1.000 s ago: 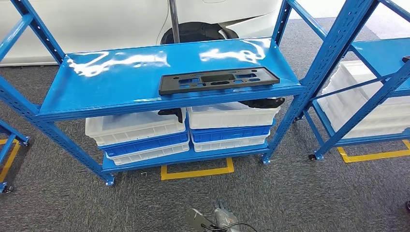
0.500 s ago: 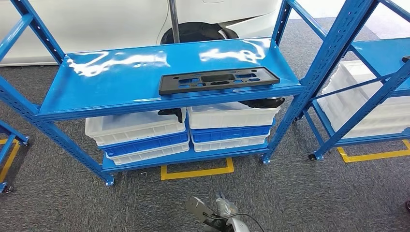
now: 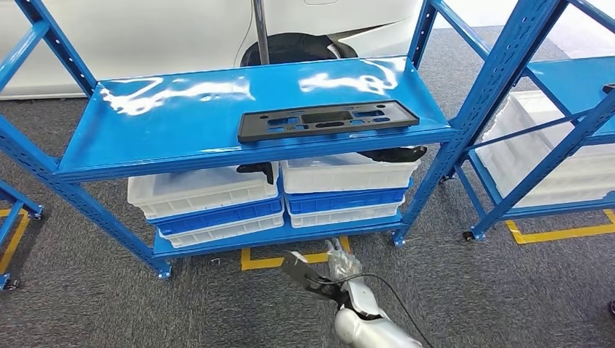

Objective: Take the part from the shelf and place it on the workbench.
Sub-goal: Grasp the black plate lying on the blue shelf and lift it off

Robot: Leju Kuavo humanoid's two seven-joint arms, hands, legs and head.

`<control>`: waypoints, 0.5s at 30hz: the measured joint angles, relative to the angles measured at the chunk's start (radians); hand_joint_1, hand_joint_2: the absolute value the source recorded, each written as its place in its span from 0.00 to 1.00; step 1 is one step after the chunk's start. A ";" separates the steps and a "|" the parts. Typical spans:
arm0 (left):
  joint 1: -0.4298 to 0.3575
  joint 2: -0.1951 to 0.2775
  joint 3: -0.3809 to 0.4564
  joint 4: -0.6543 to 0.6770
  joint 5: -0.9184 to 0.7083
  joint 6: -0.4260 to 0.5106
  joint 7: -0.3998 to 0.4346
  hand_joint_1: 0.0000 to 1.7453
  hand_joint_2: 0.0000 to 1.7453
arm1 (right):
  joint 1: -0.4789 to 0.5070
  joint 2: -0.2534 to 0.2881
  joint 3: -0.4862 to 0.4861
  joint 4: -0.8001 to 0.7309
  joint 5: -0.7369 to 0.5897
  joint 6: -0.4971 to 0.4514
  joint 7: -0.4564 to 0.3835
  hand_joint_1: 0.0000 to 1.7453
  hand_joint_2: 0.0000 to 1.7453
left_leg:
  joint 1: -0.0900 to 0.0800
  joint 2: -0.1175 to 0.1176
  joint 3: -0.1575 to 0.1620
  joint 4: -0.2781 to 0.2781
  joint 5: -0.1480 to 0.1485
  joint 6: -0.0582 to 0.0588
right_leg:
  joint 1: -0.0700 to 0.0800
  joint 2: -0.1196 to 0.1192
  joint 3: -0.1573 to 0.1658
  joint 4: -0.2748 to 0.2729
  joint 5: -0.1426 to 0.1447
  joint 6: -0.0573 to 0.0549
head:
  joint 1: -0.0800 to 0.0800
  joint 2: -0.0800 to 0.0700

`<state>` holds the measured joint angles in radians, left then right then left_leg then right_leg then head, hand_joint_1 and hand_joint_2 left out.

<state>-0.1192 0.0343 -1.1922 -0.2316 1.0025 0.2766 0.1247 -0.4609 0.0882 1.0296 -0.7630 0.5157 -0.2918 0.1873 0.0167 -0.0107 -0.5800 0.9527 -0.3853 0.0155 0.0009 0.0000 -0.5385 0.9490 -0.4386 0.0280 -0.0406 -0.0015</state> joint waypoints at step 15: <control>0.001 -0.013 -0.004 0.000 0.002 -0.017 -0.022 0.00 0.00 | -0.315 -0.067 0.024 -0.086 0.235 0.136 0.155 0.00 1.00 | 0.000 0.000 0.000 0.000 0.001 -0.001 | 0.000 0.000 0.000 0.000 0.001 0.000 | 0.000 0.000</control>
<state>-0.1187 0.0211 -1.1963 -0.2316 1.0042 0.2592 0.1029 -0.7755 0.0214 1.0540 -0.8486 0.7507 -0.1554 0.3422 0.0167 -0.0106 -0.5801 0.9529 -0.3840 0.0142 0.0009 0.0003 -0.5388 0.9493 -0.4372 0.0282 -0.0408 -0.0015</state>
